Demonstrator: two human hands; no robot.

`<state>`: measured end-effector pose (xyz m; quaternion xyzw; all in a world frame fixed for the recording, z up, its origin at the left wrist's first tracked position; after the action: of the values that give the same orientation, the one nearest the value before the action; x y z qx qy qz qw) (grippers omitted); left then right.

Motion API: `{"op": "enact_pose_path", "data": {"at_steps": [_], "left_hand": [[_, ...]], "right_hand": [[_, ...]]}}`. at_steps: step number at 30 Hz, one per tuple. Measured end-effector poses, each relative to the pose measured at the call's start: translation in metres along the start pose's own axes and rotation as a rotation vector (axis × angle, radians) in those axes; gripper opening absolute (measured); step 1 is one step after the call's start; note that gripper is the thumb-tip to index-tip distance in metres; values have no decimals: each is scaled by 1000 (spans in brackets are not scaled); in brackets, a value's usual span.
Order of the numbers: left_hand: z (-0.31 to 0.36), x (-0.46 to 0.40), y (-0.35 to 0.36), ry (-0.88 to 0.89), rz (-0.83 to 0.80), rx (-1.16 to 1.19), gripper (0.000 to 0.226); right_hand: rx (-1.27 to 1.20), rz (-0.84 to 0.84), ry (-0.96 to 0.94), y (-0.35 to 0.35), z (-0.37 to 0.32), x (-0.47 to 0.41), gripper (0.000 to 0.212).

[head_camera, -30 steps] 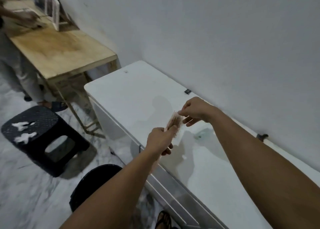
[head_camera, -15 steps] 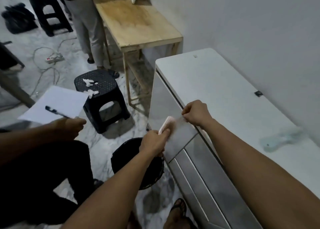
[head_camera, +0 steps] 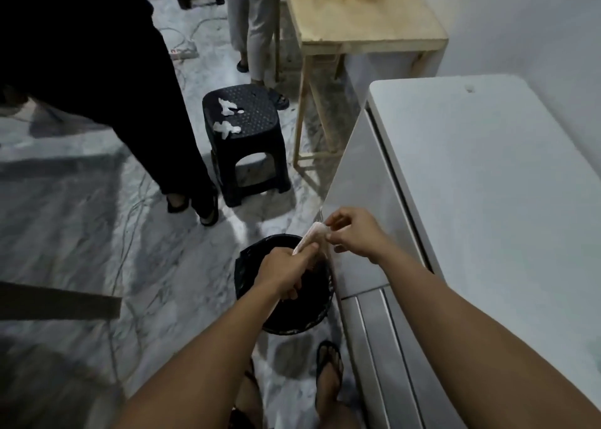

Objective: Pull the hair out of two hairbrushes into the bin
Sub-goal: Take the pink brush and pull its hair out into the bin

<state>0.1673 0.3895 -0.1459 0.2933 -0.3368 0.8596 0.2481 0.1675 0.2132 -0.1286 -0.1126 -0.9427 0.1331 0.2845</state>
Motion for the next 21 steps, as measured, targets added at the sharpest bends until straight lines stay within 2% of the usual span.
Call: {"op": "enact_pose_path", "data": {"at_steps": [4,9,16,18,21], "left_hand": [[-18,-25,5,-53,50,22,57],[-64,-62,17,-80,57,36,57],[-137,-122,46,-90,50,61,53],[-159,-139,59,-98,53,71,51],[-185,-160,76,-99,66,61,50]], "right_hand": [[45,9,-22,19,19,-27,14],[-21,17,23,59,56,-58,20],[-138,39,105,108,120,-102,37],[-158,25,104,120,143,-114,33],[-91,-57,43,136,178,-126,16]]}}
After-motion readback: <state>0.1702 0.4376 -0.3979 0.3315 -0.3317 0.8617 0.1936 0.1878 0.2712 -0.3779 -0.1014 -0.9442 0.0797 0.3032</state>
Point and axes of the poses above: each hand's wrist, its own x-axis away from the middle knuckle, its own y-axis out of the palm, z = x × y, the point moved 3 cm from there along -x, towards the middle knuckle, and after that the axes turned 10 degrees about -x, right-handed, at the moved point
